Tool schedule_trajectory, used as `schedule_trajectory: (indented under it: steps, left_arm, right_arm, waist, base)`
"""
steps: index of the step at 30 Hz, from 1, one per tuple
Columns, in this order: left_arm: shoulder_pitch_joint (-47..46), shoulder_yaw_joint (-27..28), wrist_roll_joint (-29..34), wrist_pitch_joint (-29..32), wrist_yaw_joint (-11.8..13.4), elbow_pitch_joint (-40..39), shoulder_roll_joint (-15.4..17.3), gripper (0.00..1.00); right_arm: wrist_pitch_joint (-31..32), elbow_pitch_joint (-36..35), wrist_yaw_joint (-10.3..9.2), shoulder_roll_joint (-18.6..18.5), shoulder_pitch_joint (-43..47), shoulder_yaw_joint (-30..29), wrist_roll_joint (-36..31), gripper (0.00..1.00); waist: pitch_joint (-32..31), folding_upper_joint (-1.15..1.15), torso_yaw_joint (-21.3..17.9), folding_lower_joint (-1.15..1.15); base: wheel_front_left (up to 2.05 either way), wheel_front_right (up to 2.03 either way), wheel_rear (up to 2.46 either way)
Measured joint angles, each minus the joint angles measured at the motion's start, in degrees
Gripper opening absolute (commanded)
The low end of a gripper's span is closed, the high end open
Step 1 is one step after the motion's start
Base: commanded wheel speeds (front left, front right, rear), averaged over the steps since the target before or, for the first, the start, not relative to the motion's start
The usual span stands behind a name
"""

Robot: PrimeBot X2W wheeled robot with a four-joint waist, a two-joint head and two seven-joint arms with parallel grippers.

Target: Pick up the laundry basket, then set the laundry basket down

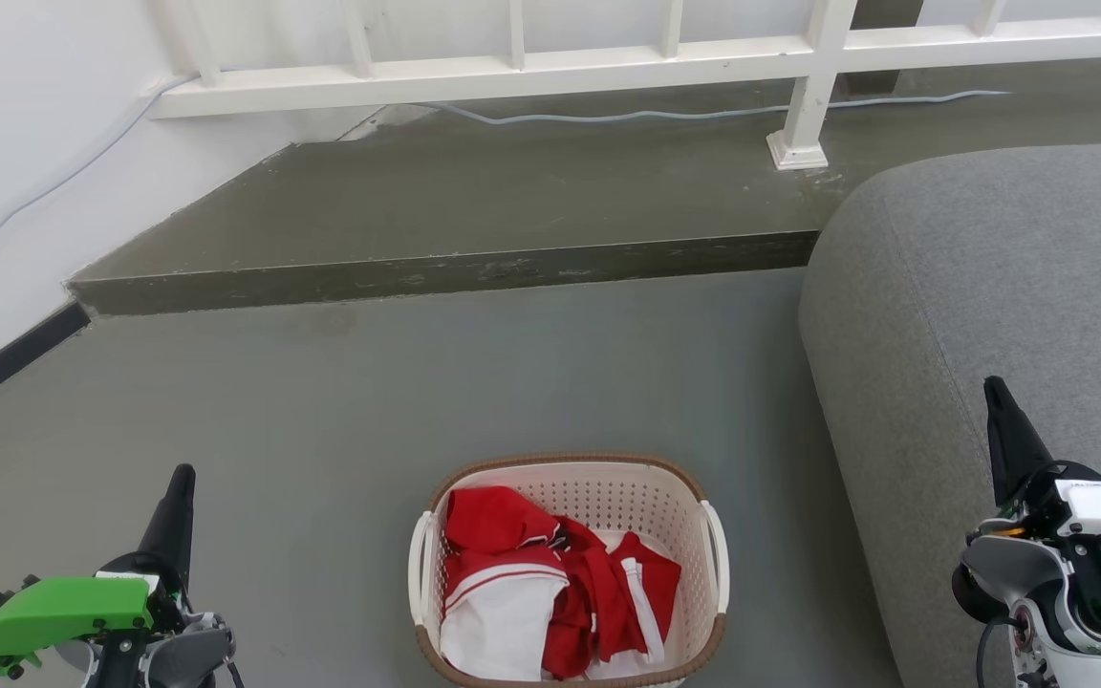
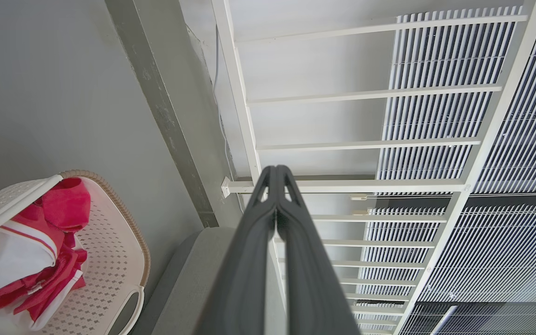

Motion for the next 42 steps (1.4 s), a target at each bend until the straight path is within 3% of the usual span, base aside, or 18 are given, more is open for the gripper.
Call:
schedule_trajectory:
  steps: [42]
  left_arm:
    - [0.0, -0.02, -0.01, -0.01, -0.01, -0.19, -0.01, 0.0]
  right_arm:
    - [0.0, -0.16, 0.01, 0.01, 0.0, -0.01, 0.0, 0.0]
  waist:
    - [0.01, 0.0, 0.0, 0.0]
  base:
    - [0.0, 0.0, 0.0]
